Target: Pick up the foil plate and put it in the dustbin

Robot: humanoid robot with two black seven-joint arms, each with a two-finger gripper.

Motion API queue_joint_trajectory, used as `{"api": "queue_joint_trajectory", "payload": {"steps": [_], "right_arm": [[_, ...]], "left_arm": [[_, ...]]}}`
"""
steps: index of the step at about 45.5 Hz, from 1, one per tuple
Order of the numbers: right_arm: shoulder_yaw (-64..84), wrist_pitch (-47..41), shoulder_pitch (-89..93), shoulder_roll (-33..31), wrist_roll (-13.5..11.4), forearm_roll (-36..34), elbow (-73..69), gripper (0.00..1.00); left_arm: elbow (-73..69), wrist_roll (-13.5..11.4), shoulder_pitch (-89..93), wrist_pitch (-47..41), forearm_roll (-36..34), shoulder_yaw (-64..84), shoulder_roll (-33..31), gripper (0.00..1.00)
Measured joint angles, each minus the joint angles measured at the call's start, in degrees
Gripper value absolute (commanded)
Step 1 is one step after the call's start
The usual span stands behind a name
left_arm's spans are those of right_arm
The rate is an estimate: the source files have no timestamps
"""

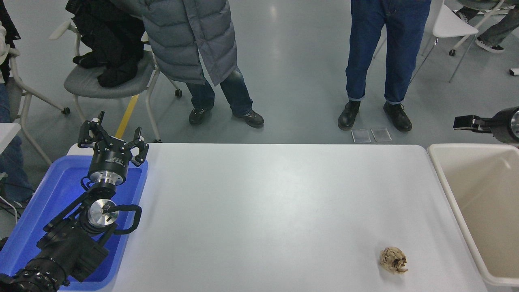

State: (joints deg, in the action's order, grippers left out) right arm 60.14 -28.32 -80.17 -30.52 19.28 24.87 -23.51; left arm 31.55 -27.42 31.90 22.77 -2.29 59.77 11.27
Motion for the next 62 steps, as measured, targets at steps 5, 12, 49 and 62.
{"api": "queue_joint_trajectory", "payload": {"steps": [5, 12, 49, 62], "right_arm": [[2.26, 0.04, -7.97, -1.02, -0.17, 2.40, -11.13, 1.00], [6.81, 0.19, -19.73, -1.21, -0.21, 4.14, -27.57, 1.00], [12.21, -14.03, -57.52, 9.30, -0.06, -7.20, -67.93, 1.00], [12.32, -15.98, -61.33, 10.72, -0.22, -9.48, -69.75, 1.00]], "left_arm": [[0.00, 0.00, 0.00, 0.00, 0.00, 0.00, 0.01, 0.99], [0.00, 0.00, 0.00, 0.00, 0.00, 0.00, 0.00, 0.99], [0.00, 0.00, 0.01, -0.03, 0.00, 0.00, -0.01, 0.99], [0.00, 0.00, 0.01, -0.02, 0.00, 0.00, -0.01, 0.99]]}}
